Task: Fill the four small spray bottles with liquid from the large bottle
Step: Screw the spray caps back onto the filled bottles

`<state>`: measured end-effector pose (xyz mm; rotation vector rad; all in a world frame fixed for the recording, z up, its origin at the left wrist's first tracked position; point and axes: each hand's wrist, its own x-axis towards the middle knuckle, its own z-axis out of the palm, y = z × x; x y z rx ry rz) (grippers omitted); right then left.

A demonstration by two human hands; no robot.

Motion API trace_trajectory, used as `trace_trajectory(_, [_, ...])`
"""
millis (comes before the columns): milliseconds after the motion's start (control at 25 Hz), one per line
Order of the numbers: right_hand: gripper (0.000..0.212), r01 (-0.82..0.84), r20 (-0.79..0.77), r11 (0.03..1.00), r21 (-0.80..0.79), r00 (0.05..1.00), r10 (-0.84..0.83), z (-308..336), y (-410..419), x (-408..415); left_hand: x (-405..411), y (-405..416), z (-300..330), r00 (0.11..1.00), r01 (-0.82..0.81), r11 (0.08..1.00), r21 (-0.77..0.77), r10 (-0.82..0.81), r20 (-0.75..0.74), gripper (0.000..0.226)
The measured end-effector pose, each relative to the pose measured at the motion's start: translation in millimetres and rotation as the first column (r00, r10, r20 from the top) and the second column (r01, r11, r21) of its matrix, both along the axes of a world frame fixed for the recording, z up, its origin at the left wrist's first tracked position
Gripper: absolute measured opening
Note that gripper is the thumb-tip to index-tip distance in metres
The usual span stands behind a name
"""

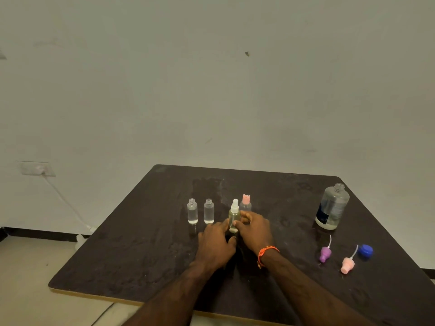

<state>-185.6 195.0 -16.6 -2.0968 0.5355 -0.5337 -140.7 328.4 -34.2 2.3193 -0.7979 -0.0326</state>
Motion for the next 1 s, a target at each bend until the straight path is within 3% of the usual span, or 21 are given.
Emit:
trace_trajectory(160, [0.023,0.015,0.026,0.998,0.068,1.0,-0.017,-4.3,1.6,10.6,14.9,-5.8,-5.4,1.0,0.008,1.0,-0.012,-0.008,-0.016,0.038])
trace_trajectory(360, [0.005,0.075,-0.008,0.995,-0.067,0.997,-0.075,-9.8,-1.3,12.3,13.5,-9.5,-3.3,1.0,0.011,1.0,0.008,-0.011,0.004,0.034])
trace_trajectory(520, [0.02,-0.01,-0.061,0.99,-0.144,0.998,0.002,-11.6,0.4,11.5,8.4,-8.2,-3.7,0.999,0.02,0.999,0.026,-0.02,0.035,0.038])
trace_trajectory(840, [0.024,-0.051,-0.126,0.978,-0.201,0.992,0.025,-19.8,-5.8,22.2,13.2,-12.7,2.9,0.998,0.059,0.995,0.078,-0.056,-0.034,0.056])
trace_trajectory(1000, [0.025,-0.047,-0.168,0.971,-0.236,0.986,0.007,-29.2,-10.0,25.7,8.6,-8.3,8.9,0.997,0.052,0.997,0.048,-0.055,0.062,0.051])
